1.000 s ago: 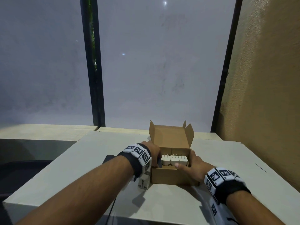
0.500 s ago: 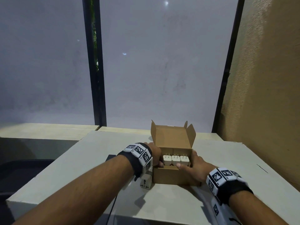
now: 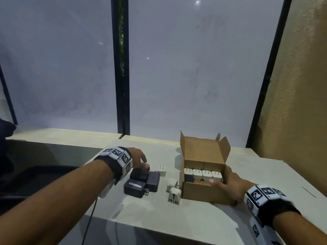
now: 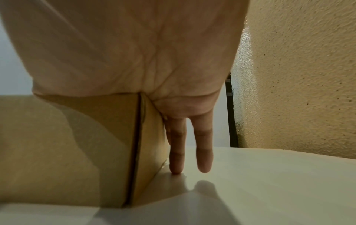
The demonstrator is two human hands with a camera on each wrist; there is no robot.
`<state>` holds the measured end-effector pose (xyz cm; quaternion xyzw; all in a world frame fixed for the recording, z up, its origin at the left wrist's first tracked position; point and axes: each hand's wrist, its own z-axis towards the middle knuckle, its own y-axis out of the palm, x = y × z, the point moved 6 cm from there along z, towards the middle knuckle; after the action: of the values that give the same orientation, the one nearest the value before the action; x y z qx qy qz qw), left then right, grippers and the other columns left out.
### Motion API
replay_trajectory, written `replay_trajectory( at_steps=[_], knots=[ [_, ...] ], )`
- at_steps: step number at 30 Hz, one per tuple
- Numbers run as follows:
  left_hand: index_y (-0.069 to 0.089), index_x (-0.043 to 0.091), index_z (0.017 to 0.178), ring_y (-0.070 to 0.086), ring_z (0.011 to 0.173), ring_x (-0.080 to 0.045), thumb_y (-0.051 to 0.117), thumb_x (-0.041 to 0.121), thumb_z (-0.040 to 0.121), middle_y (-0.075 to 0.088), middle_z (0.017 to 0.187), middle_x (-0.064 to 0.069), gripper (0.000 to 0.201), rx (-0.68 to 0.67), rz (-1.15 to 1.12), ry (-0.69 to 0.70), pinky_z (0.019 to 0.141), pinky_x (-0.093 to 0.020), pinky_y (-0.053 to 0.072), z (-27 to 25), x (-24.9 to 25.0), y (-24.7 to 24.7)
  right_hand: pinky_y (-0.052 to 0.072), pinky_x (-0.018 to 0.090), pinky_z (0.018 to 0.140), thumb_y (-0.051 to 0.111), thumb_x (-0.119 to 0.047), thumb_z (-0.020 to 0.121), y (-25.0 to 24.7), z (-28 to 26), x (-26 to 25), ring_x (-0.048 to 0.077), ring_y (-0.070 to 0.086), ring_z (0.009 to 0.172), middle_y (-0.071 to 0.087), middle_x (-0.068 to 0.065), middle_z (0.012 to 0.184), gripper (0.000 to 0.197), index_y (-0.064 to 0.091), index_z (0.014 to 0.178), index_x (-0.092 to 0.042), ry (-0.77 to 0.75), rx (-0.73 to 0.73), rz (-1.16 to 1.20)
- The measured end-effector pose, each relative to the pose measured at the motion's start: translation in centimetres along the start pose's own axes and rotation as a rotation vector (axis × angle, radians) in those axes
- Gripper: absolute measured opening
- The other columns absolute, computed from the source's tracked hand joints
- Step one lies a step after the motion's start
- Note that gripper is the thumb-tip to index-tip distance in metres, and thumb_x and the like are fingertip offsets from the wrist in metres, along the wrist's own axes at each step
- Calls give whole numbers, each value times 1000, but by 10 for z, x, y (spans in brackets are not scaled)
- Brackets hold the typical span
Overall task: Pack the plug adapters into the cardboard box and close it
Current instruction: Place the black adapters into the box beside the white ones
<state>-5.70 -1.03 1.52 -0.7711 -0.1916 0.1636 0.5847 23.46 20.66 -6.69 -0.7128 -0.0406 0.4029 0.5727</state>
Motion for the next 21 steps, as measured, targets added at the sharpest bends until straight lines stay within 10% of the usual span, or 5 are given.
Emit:
replay_trajectory(
  at_steps=[4, 10, 21],
  knots=[
    [59, 24, 131, 58, 81, -17, 54, 61, 88, 62, 130, 2, 57, -14, -67, -23, 93, -33, 49, 3, -1, 12, 49, 48, 109, 43, -108, 43, 1, 5, 4, 27, 56, 131, 48, 2, 153, 138, 19, 155, -31, 9, 0, 5],
    [58, 17, 133, 54, 124, -24, 53, 37, 97, 59, 135, -5, 41, 3, -51, 9, 107, -39, 40, 14, -4, 21, 49, 47, 109, 41, -109, 45, 0, 3, 8, 27, 55, 132, 48, 2, 153, 137, 16, 155, -31, 11, -5, -10],
    [47, 36, 140, 53, 122, -16, 59, 33, 94, 54, 140, 6, 48, -93, -162, 139, 113, -44, 32, 19, -28, 31, 48, 45, 109, 35, -112, 32, -3, -3, -2, 27, 54, 132, 48, 4, 152, 153, 20, 156, -24, -9, -12, 9]
  ],
)
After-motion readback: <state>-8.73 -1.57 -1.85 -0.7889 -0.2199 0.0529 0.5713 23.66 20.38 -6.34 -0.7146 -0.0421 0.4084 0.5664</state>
